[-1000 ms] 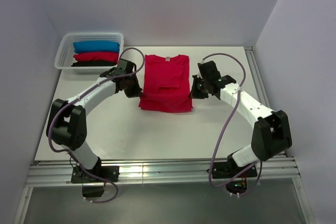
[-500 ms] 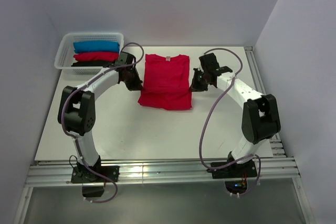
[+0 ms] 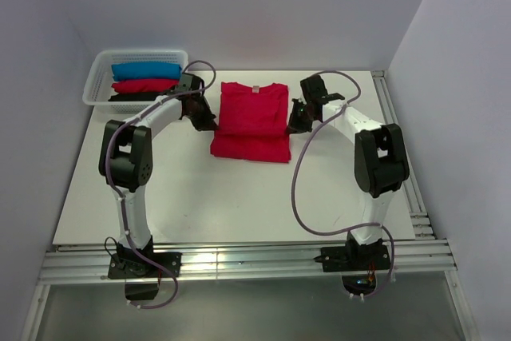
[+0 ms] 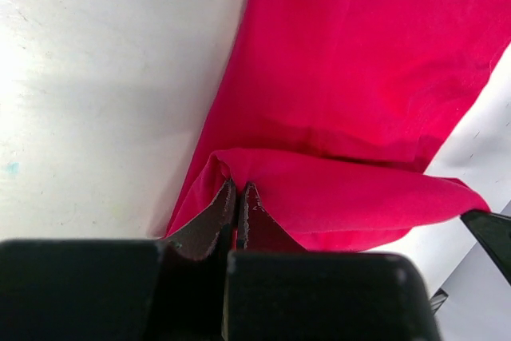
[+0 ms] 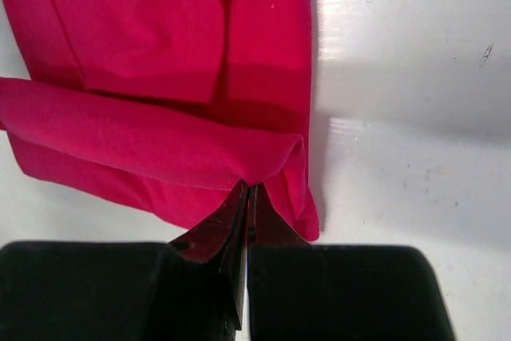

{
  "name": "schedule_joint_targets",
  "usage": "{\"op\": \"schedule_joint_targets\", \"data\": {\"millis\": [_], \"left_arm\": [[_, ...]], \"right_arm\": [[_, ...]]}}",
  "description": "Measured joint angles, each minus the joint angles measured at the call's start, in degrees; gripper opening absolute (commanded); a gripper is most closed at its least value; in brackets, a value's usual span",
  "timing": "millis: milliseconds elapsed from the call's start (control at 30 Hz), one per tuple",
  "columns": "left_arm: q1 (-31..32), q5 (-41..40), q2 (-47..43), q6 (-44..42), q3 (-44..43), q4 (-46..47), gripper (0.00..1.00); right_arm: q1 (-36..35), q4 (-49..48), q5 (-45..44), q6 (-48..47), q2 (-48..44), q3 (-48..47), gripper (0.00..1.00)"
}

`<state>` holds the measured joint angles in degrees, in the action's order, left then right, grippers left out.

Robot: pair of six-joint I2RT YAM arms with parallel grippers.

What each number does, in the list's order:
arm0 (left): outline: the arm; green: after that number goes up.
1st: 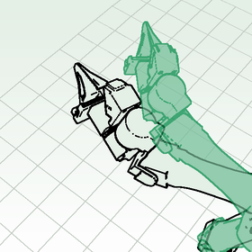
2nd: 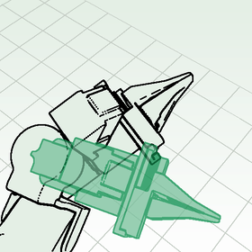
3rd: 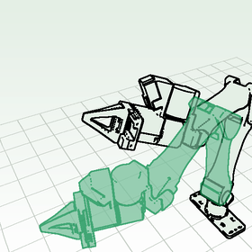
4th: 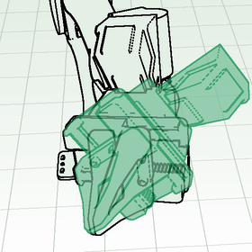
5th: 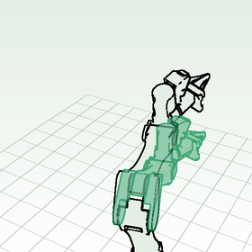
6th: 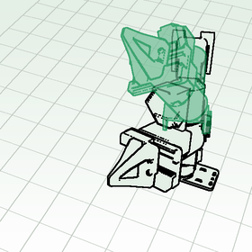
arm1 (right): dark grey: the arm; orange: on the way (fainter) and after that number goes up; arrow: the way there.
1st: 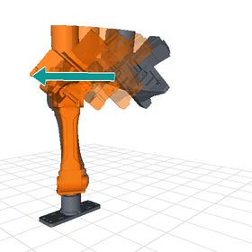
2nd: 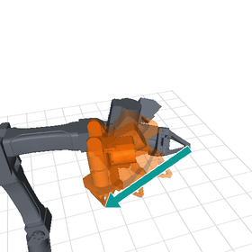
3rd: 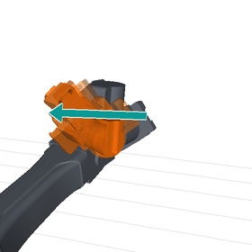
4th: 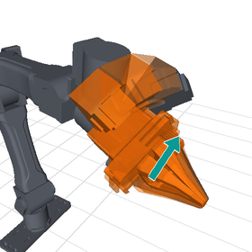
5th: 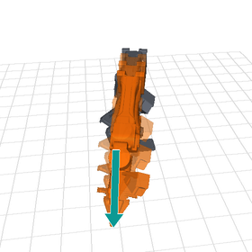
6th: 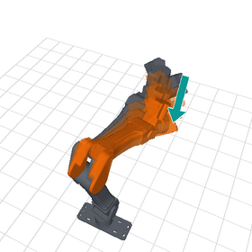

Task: Roll the t-shirts
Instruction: Fold the tshirt

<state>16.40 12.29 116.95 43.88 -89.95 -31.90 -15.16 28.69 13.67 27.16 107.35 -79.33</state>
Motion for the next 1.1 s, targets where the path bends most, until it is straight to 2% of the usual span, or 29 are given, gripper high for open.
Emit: {"op": "schedule_joint_targets", "data": {"millis": [300, 400, 433, 500, 533, 600, 633, 733, 767, 800, 900, 933, 1000, 1033, 1100], "left_arm": [[-0.26, 1.92, 1.55, 0.39, -0.42, 2.58, 0.04], [-0.28, 2.54, 2.08, 0.50, -0.52, 3.50, 0.09], [-0.31, 2.60, 2.08, 0.55, -0.52, 3.61, 0.14], [-0.33, 2.67, 2.08, 0.66, -0.61, 3.89, 0.26], [-0.33, 2.60, 2.08, 0.92, -0.61, 4.13, 0.36], [-0.37, 2.34, 2.05, 1.20, -0.61, 4.31, 0.46], [-0.37, 2.14, 2.03, 1.46, -0.61, 4.37, 0.52], [-0.44, 0.85, 1.70, 1.84, -0.61, 4.35, 0.56], [-0.46, 0.07, 1.36, 1.84, -0.61, 4.11, 0.56], [-0.46, -0.72, 0.85, 1.81, -0.61, 3.82, 0.56], [-0.48, -2.58, -2.14, 1.29, 0.37, 4.31, 0.55], [-0.48, -3.08, -3.61, 1.07, 1.36, 4.76, 0.53], [-0.50, -3.56, -7.96, 0.50, 4.70, 6.47, 0.49], [-0.48, -3.54, -10.12, 0.26, 6.51, 7.65, 0.46], [-0.42, -3.04, -13.18, 0.02, 9.27, 10.01, 0.42]], "right_arm": [[1.57, -0.79, 0.83, 0.59, 2.84, -0.48, 0.00], [1.81, -1.27, 0.85, 0.94, 2.84, -0.63, 0.00], [1.84, -1.42, 0.87, 1.05, 2.84, -0.66, 0.02], [1.95, -1.55, 0.85, 1.33, 2.84, -0.76, 0.11], [1.99, -1.57, 0.87, 1.51, 2.84, -0.92, 0.18], [2.05, -1.95, 0.79, 1.73, 2.82, -1.05, 0.31], [2.10, -2.19, 0.76, 1.81, 2.82, -1.05, 0.40], [2.25, -2.56, 0.48, 2.08, 2.58, -1.03, 0.59], [2.29, -2.60, 0.33, 2.16, 2.27, -1.01, 0.59], [2.32, -2.73, 0.11, 2.01, 1.70, -0.85, 0.59], [2.32, -4.59, -0.46, 1.90, -1.53, 0.94, 0.49], [2.32, -5.35, -0.48, 1.84, -2.93, 1.88, 0.37], [2.32, -7.32, -0.13, 1.70, -5.29, 3.69, 0.23], [2.32, -8.15, 0.35, 1.79, -5.92, 4.33, 0.13], [2.34, -9.86, 2.36, 2.03, -6.14, 4.96, 0.05]]}}
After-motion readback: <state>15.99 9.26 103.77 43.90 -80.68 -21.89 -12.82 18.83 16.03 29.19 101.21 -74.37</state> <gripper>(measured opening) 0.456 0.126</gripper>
